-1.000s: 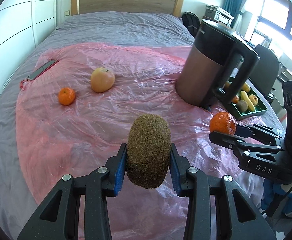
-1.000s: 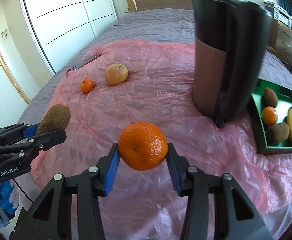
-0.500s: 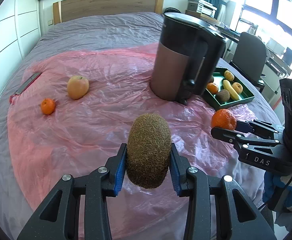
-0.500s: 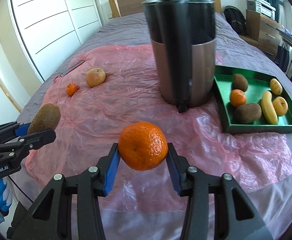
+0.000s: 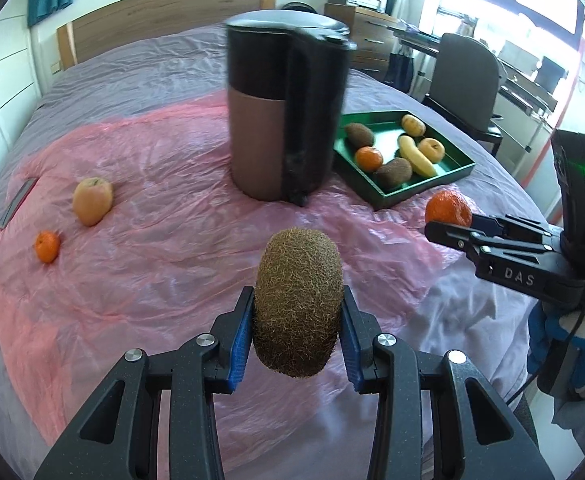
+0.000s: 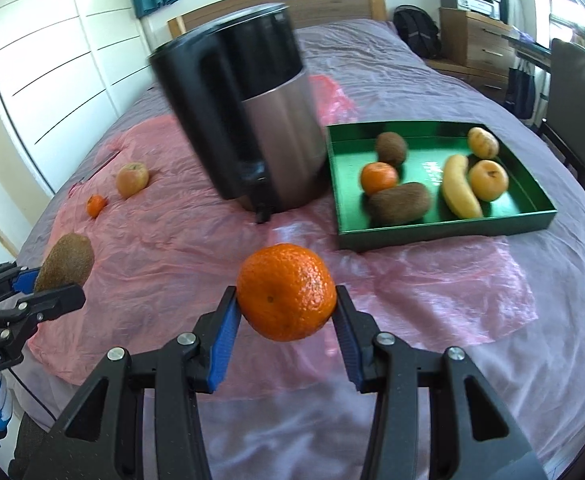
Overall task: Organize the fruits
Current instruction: 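Lift and carry the kiwi and mandarin with both tools to the green tray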
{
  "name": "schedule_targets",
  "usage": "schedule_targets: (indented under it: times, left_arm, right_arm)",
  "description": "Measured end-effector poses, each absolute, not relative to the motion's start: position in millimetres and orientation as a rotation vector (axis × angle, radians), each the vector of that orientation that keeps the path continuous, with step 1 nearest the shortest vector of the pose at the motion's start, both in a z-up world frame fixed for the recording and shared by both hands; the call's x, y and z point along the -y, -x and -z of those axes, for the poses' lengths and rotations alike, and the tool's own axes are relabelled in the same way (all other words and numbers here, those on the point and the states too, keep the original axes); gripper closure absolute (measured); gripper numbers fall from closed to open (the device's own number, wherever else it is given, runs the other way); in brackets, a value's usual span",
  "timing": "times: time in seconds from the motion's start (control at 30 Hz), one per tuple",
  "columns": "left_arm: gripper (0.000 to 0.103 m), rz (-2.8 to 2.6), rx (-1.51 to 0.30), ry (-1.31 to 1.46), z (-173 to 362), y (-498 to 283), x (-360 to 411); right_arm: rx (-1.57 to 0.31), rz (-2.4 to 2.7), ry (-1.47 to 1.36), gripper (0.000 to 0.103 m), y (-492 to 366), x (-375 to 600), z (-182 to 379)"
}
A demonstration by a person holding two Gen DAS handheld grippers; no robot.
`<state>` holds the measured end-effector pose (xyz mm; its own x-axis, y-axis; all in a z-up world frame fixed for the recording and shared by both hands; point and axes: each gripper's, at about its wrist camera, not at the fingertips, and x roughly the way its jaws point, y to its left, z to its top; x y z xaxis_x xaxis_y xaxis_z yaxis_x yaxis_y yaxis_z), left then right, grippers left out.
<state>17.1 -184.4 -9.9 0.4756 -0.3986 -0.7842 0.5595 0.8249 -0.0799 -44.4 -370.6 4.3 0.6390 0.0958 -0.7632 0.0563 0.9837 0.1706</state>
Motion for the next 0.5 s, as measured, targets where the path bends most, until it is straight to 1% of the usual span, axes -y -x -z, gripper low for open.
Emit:
schedule_targets:
  times: [0.3, 0.5]
  left_arm:
    - [0.069, 0.728, -0.89, -0.249, 3.4, -22.9, 265.3]
    - [0.069, 0.794, -0.87, -0.275, 1.5, -47.6, 328.3]
  right_arm:
    - [-0.828, 0.1, -0.2, 0.04, 33.6, 447.2, -14.3]
    - [-0.788, 0.165, -0.2, 0.04, 7.6, 495.2, -19.2]
